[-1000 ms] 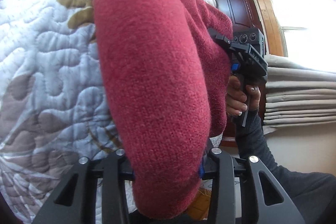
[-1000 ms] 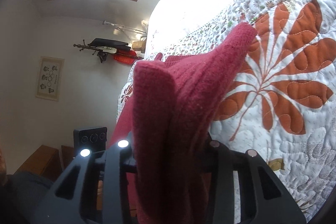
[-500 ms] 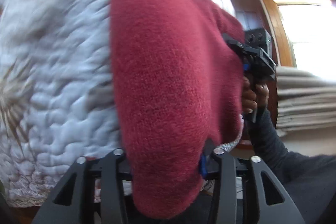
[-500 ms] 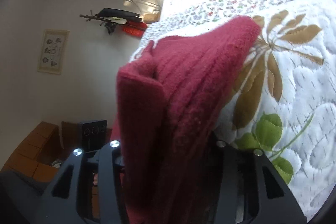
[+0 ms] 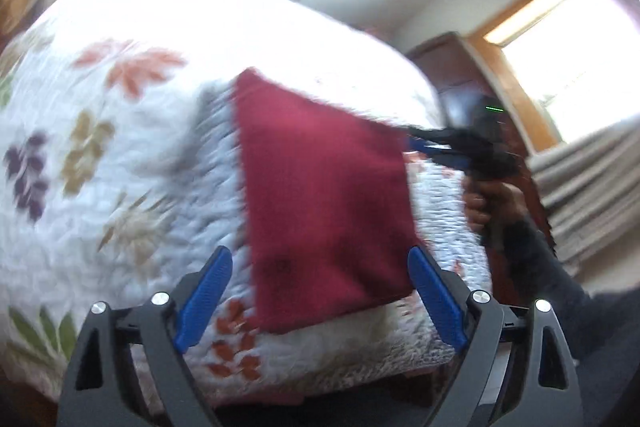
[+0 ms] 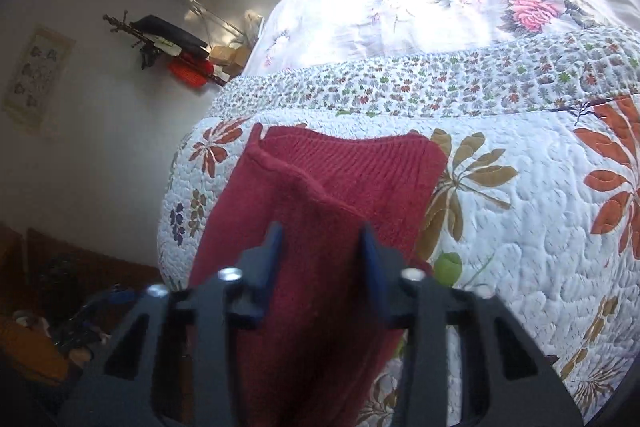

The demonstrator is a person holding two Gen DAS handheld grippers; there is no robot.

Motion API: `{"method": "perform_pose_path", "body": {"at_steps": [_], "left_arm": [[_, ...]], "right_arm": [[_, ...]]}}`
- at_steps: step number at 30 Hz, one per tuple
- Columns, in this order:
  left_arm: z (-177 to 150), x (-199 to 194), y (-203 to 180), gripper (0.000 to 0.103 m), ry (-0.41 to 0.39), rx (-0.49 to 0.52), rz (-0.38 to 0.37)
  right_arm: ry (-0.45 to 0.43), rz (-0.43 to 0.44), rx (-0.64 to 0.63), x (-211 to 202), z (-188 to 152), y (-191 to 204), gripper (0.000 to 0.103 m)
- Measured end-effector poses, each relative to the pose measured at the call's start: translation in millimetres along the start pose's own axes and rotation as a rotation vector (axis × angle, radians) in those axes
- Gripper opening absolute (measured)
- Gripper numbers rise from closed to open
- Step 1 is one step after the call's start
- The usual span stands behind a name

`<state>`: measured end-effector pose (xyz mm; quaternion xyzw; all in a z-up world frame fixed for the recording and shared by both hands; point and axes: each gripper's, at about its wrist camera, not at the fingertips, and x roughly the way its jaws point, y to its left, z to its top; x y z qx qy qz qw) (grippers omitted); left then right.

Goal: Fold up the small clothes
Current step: 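Lower the bundle onto the bedspread and open both grippers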

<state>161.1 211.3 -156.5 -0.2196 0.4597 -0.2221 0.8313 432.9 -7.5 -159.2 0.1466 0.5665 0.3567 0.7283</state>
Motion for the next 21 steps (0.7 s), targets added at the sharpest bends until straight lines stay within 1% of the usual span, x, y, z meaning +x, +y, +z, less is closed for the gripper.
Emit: {"method": "perform_pose_path", "body": {"at_steps": [2,4,6,7,9,10,11,12,14,15,16,17,18,19,20,21], "left_arm": [[9,21,-4,0.091,0.029,0.027,-0.039],[6,46,3,0.09,0.078,0.023,-0.054],[-1,62,10,0.09,0.116,-0.002,-0.045],[-2,66,13,0.089,0.122,-0.018,-0.069],[2,56,9,0.089,0.116,-0.022,-0.091],[7,49,6,0.09,0.098,-0.013,-0.097],[11,42,4,0.09,0.079,-0.011,-0.106],[19,36,6,0.09,0.062,-0.015,-0.118],[36,29,13,0.09,0.031,-0.031,-0.161],[44,30,17,0.09,0.028,-0.044,-0.2],[50,35,23,0.09,0.039,-0.061,-0.249],[56,44,29,0.09,0.058,-0.088,-0.292],[62,57,36,0.091,0.081,-0.115,-0.315],[64,72,45,0.09,0.112,-0.147,-0.33],[64,88,54,0.09,0.154,-0.177,-0.336],[61,102,63,0.09,0.2,-0.199,-0.336]], "right_arm": [[-0.029,-0.017,-0.017,0,3,-1,0.008],[-0.07,-0.076,-0.002,-3,7,-14,0.008],[-0.055,-0.155,0.027,9,6,-38,0.008],[-0.044,-0.185,0.035,18,2,-46,0.007],[-0.061,-0.187,0.044,20,-5,-47,0.009],[-0.081,-0.168,0.051,12,-6,-43,0.015],[-0.102,-0.147,0.053,1,-8,-36,0.02],[-0.126,-0.136,0.045,-14,-12,-25,0.023],[-0.15,-0.081,0.001,-43,-27,4,0.023],[-0.137,-0.046,-0.018,-51,-36,17,0.023],[-0.1,-0.011,-0.038,-53,-49,29,0.023],[-0.061,-0.003,-0.055,-51,-63,37,0.023],[-0.033,-0.016,-0.063,-44,-73,40,0.023],[0.009,-0.03,-0.063,-33,-87,39,0.02],[0.043,-0.056,-0.053,-21,-100,34,0.019],[0.058,-0.083,-0.046,-13,-110,27,0.017]]}}
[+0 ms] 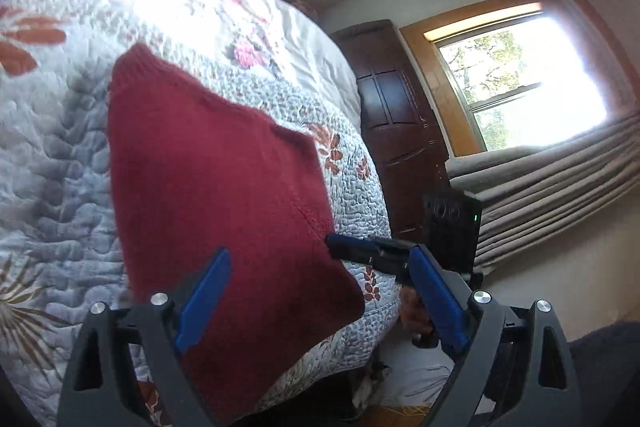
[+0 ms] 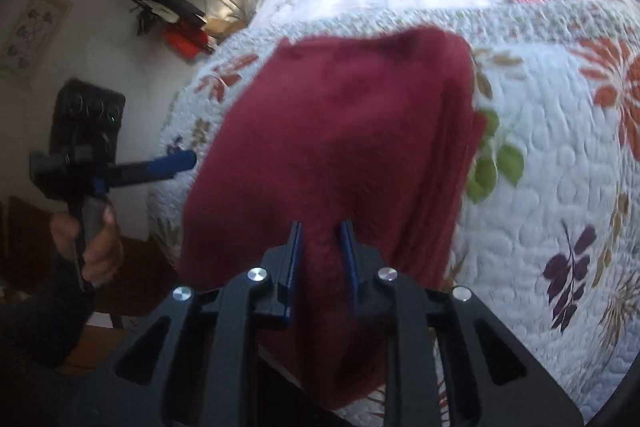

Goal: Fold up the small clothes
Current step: 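Lower the bundle onto the bedspread and open both grippers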

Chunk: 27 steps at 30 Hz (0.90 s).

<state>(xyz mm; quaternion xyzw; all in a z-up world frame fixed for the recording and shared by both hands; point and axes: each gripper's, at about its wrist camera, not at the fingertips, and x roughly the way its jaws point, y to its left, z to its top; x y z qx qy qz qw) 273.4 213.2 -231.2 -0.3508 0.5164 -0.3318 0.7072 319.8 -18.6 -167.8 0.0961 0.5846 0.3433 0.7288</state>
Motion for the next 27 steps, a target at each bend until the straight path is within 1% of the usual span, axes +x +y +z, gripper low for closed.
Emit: {"method": "perform_pose_path", "body": {"at_steps": [1,2,4,6,7,9,11,13,14,15,16,17,18,21,23,24,25,26,27], "left_arm": [[-1,12,13,0.087,0.039,-0.017,0.009],[-3,21,24,0.085,0.074,-0.025,0.023],[-6,25,27,0.083,0.084,0.004,0.034],[-5,16,14,0.083,0.071,0.034,0.053],[-6,9,5,0.085,0.06,0.057,0.057],[-14,-5,-18,0.087,0.049,0.133,0.043],[-25,-10,-28,0.088,0.069,0.175,0.01],[-39,-5,-26,0.088,0.107,0.173,-0.006],[-44,3,-19,0.088,0.137,0.166,0.002],[-47,12,-13,0.087,0.163,0.154,0.022],[-52,25,-1,0.087,0.197,0.138,0.025],[-57,32,7,0.086,0.225,0.128,0.026],[-59,39,13,0.083,0.24,0.131,0.04],[-62,38,8,0.083,0.233,0.144,0.049],[-67,24,-6,0.084,0.206,0.153,0.068],[-71,16,-12,0.087,0.179,0.155,0.082],[-76,0,-24,0.096,0.126,0.166,0.118],[-83,-12,-35,0.1,0.071,0.183,0.179],[-91,-28,-49,0.099,0.006,0.207,0.262]], "right_arm": [[-0.001,-0.01,0.011,7,-10,-7,0.014],[-0.005,-0.002,0.037,11,-18,-13,0.014],[-0.02,-0.001,0.053,9,-24,-13,0.013],[-0.052,-0.022,0.044,-8,-24,-2,0.014],[-0.074,-0.021,0.04,-19,-24,5,0.019],[-0.097,-0.025,0.022,-36,-31,21,0.019],[-0.07,-0.031,0.011,-36,-42,32,0.019],[-0.025,-0.086,0.023,-22,-55,34,0.017],[0.0,-0.119,0.045,-11,-61,29,0.014],[0.02,-0.135,0.067,-1,-68,24,0.007],[0.039,-0.144,0.092,10,-73,18,0.002],[0.041,-0.154,0.108,17,-77,15,0.002],[0.037,-0.157,0.115,20,-79,15,0.002],[0.017,-0.166,0.127,17,-78,17,0.002],[-0.013,-0.178,0.123,0,-77,27,0.007],[-0.032,-0.197,0.11,-12,-77,37,0.019],[-0.059,-0.232,0.086,-23,-79,50,0.041],[-0.103,-0.303,0.05,-37,-80,64,0.056],[-0.172,-0.394,0.006,-53,-84,82,0.079]]}}
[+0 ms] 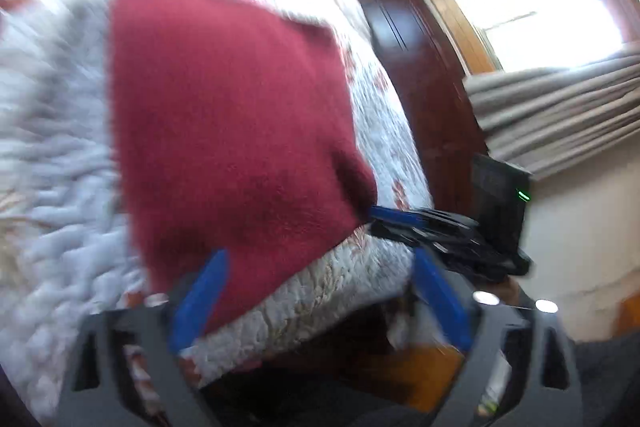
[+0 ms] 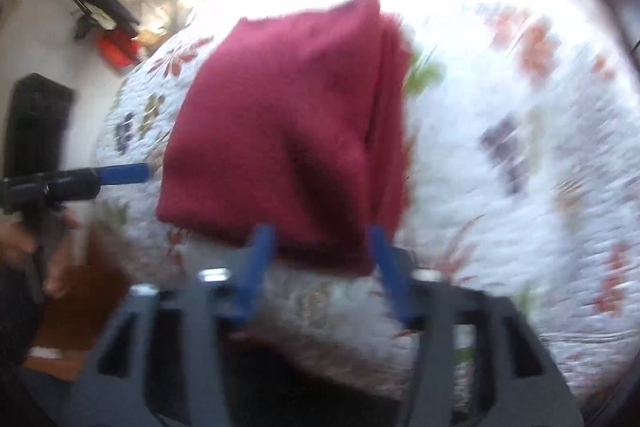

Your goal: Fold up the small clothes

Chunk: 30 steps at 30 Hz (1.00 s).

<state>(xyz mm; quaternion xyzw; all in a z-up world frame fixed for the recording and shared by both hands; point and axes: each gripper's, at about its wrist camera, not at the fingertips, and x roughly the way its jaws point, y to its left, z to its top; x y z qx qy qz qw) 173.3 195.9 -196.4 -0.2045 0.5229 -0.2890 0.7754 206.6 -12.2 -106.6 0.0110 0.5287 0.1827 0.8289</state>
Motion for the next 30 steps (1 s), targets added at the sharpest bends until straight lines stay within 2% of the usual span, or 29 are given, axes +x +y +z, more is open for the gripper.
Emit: {"method": "perform_pose_path", "body": {"at_steps": [1,2,3,5,7,8,11,13,14,15,17,18,19,20,23,30], "left_arm": [[-7,-21,-13,0.099,-0.058,0.014,0.074],[-16,-41,-26,0.099,-0.111,0.018,0.125],[-26,-60,-40,0.099,-0.164,0.017,0.183],[-45,-88,-64,0.099,-0.249,0.0,0.321],[-61,-102,-94,0.099,-0.306,-0.027,0.495],[-65,-110,-106,0.099,-0.31,-0.04,0.556],[-80,-135,-144,0.099,-0.318,-0.046,0.577],[-93,-156,-167,0.099,-0.353,-0.045,0.567],[-101,-165,-176,0.099,-0.382,-0.038,0.575],[-107,-168,-182,0.099,-0.395,-0.023,0.606],[-120,-160,-182,0.099,-0.367,-0.007,0.678],[-125,-156,-177,0.099,-0.335,-0.034,0.685],[-131,-155,-173,0.099,-0.315,-0.072,0.639],[-137,-156,-172,0.099,-0.315,-0.091,0.601],[-145,-164,-191,0.099,-0.345,-0.064,0.63],[-145,-178,-209,0.099,-0.305,-0.053,0.603]], "right_arm": [[-0.097,-0.064,-0.031,-26,-3,12,0.097],[-0.171,-0.085,-0.04,-48,-9,22,0.1],[-0.226,-0.107,-0.036,-67,-14,33,0.1],[-0.265,-0.155,-0.019,-90,-22,47,0.1],[-0.304,-0.176,-0.003,-114,-32,57,0.1],[-0.332,-0.209,0.004,-128,-35,60,0.1],[-0.445,-0.273,-0.027,-180,-49,75,0.1],[-0.463,-0.279,-0.03,-210,-55,78,0.1],[-0.436,-0.268,-0.019,-216,-54,76,0.1],[-0.367,-0.25,-0.001,-215,-55,72,0.1],[-0.213,-0.22,0.019,-198,-61,71,0.1],[-0.167,-0.201,0.032,-191,-66,68,0.1],[-0.148,-0.206,0.036,-189,-75,73,0.1],[-0.14,-0.202,0.028,-190,-80,78,0.1],[-0.161,-0.227,-0.009,-210,-88,92,0.1],[-0.204,-0.225,-0.005,-245,-84,98,0.1]]}}
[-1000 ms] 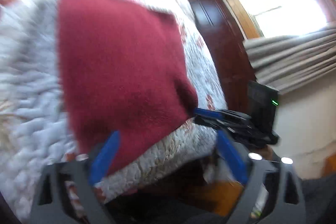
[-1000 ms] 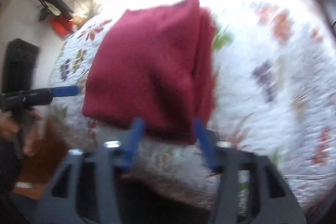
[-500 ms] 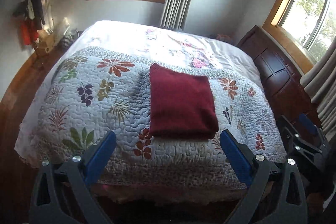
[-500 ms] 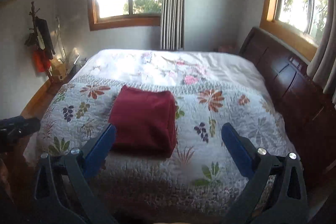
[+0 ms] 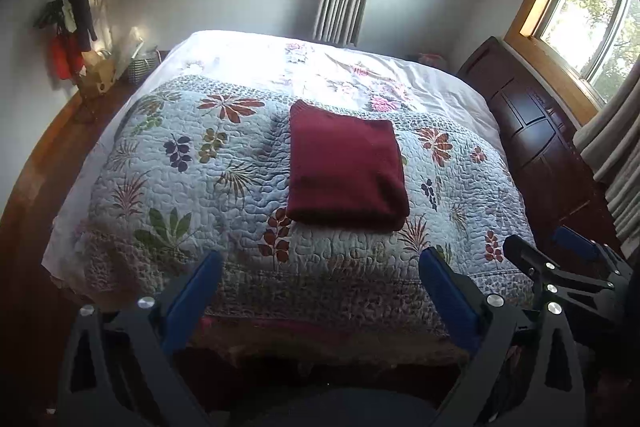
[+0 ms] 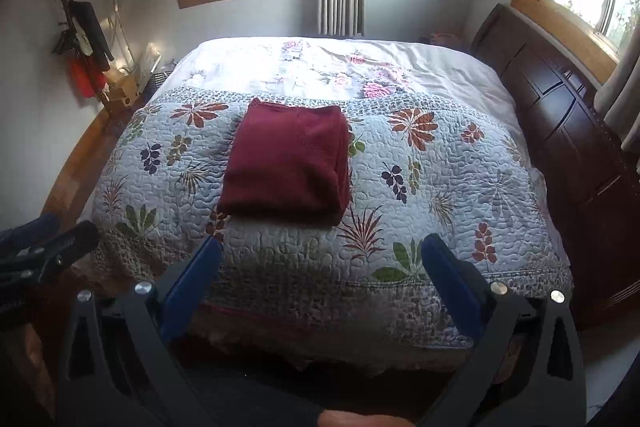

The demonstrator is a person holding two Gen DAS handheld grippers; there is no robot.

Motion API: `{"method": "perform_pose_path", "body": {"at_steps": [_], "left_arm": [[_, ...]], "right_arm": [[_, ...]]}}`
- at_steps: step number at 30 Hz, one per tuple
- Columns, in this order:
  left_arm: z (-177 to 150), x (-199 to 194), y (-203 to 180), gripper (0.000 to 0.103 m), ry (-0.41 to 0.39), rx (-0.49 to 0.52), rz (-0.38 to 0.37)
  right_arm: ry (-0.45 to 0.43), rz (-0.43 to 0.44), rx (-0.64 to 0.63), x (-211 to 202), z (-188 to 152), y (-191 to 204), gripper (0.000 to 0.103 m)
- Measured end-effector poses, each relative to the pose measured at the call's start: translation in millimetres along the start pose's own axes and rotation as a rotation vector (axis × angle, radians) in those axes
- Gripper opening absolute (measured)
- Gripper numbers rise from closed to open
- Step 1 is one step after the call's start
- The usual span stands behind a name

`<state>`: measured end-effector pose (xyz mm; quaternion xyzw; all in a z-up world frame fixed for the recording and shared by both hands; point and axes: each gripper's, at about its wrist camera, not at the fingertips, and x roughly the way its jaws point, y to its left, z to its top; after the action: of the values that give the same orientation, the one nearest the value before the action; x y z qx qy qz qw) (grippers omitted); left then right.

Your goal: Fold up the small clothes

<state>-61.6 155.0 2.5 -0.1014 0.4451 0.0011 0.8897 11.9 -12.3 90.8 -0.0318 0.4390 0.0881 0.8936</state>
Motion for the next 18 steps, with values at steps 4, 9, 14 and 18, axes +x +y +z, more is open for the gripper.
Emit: {"method": "perform_pose_path", "body": {"at_steps": [4,9,14,18], "left_arm": [[0.4,-1.9,-3.1,0.099,-0.008,0.011,0.005],[-1.5,-0.7,-2.5,0.099,-0.001,0.013,0.002],[-0.2,-2.3,-1.0,0.099,-0.008,0.011,0.008],[0.6,-1.6,0.5,0.099,-0.007,0.011,0.015]], "right_arm": [[0.003,0.002,0.006,-1.5,-1.0,0.7,0.1],[0.008,-0.002,0.001,1.1,-2.6,4.3,0.1],[0.005,-0.001,-0.004,2.3,-2.6,6.5,0.1],[-0.001,-0.003,-0.009,1.5,-0.2,8.0,0.1]]}}
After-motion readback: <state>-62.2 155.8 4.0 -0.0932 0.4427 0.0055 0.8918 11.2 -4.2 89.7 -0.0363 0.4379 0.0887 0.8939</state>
